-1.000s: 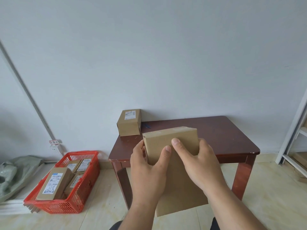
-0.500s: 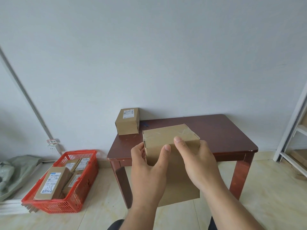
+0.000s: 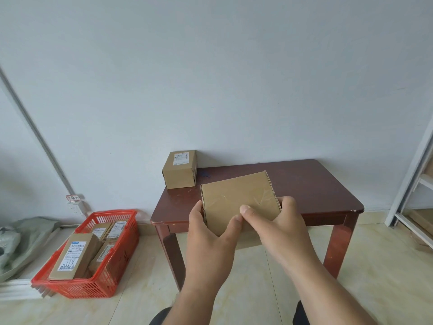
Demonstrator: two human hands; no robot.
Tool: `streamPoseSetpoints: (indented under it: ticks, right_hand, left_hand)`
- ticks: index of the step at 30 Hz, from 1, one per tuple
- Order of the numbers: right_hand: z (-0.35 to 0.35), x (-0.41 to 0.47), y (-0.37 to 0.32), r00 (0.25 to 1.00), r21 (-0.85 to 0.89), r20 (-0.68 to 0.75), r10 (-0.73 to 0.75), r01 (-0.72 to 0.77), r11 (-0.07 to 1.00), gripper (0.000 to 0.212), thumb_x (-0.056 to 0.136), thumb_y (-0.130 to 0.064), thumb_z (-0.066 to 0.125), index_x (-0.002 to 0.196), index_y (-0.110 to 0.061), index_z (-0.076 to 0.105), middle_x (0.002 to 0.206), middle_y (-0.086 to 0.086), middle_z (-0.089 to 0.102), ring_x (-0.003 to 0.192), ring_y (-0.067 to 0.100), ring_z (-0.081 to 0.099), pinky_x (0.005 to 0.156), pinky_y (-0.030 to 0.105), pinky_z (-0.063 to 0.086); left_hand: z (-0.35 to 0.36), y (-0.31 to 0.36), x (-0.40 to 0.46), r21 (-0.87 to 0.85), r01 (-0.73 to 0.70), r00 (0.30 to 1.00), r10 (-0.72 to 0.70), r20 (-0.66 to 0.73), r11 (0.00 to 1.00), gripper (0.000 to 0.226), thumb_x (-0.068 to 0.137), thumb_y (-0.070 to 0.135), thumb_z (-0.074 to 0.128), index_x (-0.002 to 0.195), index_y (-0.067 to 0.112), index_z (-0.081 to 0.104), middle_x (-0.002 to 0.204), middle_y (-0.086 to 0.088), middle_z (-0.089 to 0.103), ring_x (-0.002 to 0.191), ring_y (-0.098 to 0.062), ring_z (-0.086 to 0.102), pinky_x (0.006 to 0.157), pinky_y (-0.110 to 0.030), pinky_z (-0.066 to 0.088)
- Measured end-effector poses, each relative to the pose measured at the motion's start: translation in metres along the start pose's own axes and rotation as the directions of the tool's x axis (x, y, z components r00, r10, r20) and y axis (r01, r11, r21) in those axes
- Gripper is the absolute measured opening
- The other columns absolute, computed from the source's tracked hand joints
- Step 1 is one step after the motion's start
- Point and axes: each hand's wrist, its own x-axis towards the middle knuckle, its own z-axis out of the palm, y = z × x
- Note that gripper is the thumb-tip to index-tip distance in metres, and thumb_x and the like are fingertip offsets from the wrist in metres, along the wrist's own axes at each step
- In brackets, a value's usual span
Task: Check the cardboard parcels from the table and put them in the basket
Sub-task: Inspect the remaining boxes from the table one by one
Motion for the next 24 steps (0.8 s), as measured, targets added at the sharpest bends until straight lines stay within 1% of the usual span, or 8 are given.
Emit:
streamPoseSetpoints:
  ticks: [3, 5, 6, 9, 11, 17, 21, 24]
  right_hand:
    - [0.002, -0.001, 0.008, 0.999, -0.016, 0.02, -0.047, 0.047, 0.999, 0.068, 0.072, -0.065, 0.083, 0.125, -0.035, 0.054, 0.118, -0.013, 0.069, 0.102, 0.005, 0.069, 0.089, 0.035, 0.059]
    - [0.004, -0.005, 0.013, 0.996, -0.036, 0.035, -0.082, 0.083, 0.996, 0.082, 0.065, -0.072, 0.078, 0.136, -0.037, 0.056, 0.126, -0.015, 0.066, 0.109, 0.003, 0.067, 0.096, 0.037, 0.059]
    - [0.005, -0.006, 0.014, 0.995, -0.039, 0.035, -0.092, 0.094, 0.995, 0.081, 0.067, -0.071, 0.079, 0.136, -0.037, 0.057, 0.126, -0.016, 0.065, 0.109, 0.002, 0.067, 0.096, 0.037, 0.058]
    - [0.005, -0.005, 0.014, 0.996, -0.044, -0.001, -0.089, 0.089, 0.995, 0.062, 0.074, -0.06, 0.086, 0.124, -0.036, 0.058, 0.12, -0.011, 0.064, 0.101, 0.005, 0.067, 0.089, 0.039, 0.06]
    - [0.004, -0.001, 0.01, 0.997, -0.065, -0.031, -0.067, 0.065, 0.996, 0.056, 0.074, -0.061, 0.086, 0.113, -0.035, 0.055, 0.114, -0.008, 0.063, 0.096, 0.009, 0.067, 0.084, 0.044, 0.061]
    - [0.002, 0.002, 0.002, 0.994, -0.124, -0.079, -0.073, 0.063, 0.99, 0.058, 0.072, -0.071, 0.082, 0.102, -0.032, 0.05, 0.108, -0.006, 0.063, 0.09, 0.013, 0.067, 0.076, 0.046, 0.06]
    - [0.005, -0.006, 0.009, 0.994, -0.131, -0.075, -0.082, 0.072, 0.989, 0.059, 0.073, -0.068, 0.084, 0.098, -0.028, 0.048, 0.104, -0.004, 0.063, 0.088, 0.015, 0.067, 0.073, 0.047, 0.06]
    - [0.005, -0.008, 0.011, 0.991, -0.117, -0.102, -0.082, 0.07, 0.991, 0.06, 0.073, -0.067, 0.084, 0.097, -0.025, 0.049, 0.103, -0.004, 0.061, 0.087, 0.016, 0.066, 0.072, 0.047, 0.059]
  left_hand:
    - [-0.001, 0.0, 0.007, 0.035, -0.009, 0.999, 0.01, -0.033, 0.999, 0.064, 0.082, 0.049, 0.084, 0.138, 0.038, 0.053, 0.128, 0.019, 0.066, 0.117, 0.001, 0.064, 0.102, -0.03, 0.055]
    - [-0.003, 0.001, 0.013, 0.073, -0.025, 0.997, 0.03, -0.064, 0.997, 0.064, 0.077, 0.06, 0.08, 0.133, 0.037, 0.06, 0.125, 0.014, 0.068, 0.115, -0.004, 0.066, 0.1, -0.037, 0.057]
    - [-0.004, 0.002, 0.015, 0.083, -0.027, 0.996, 0.034, -0.078, 0.996, 0.061, 0.076, 0.062, 0.08, 0.129, 0.036, 0.062, 0.122, 0.013, 0.069, 0.112, -0.004, 0.067, 0.098, -0.038, 0.058]
    - [-0.004, 0.0, 0.017, 0.095, -0.008, 0.994, 0.018, -0.109, 0.995, 0.055, 0.08, 0.054, 0.084, 0.125, 0.034, 0.059, 0.12, 0.011, 0.068, 0.106, -0.003, 0.067, 0.093, -0.035, 0.058]
    - [-0.002, -0.001, 0.013, 0.097, 0.008, 0.994, 0.002, -0.106, 0.995, 0.054, 0.079, 0.054, 0.085, 0.121, 0.036, 0.056, 0.119, 0.01, 0.067, 0.104, -0.004, 0.067, 0.087, -0.031, 0.058]
    - [0.001, 0.0, 0.006, 0.101, 0.042, 0.993, -0.031, -0.113, 0.994, 0.048, 0.078, 0.059, 0.083, 0.105, 0.038, 0.049, 0.114, 0.013, 0.064, 0.102, -0.002, 0.064, 0.078, -0.025, 0.053]
    - [-0.002, 0.009, 0.011, 0.092, 0.046, 0.991, -0.033, -0.13, 0.995, 0.047, 0.081, 0.056, 0.082, 0.104, 0.032, 0.049, 0.103, 0.013, 0.065, 0.085, 0.01, 0.061, 0.061, -0.012, 0.044]
    - [-0.001, 0.013, 0.009, 0.09, 0.044, 0.992, -0.033, -0.122, 0.995, 0.049, 0.082, 0.057, 0.082, 0.104, 0.03, 0.048, 0.1, 0.014, 0.065, 0.082, 0.014, 0.06, 0.062, -0.014, 0.043]
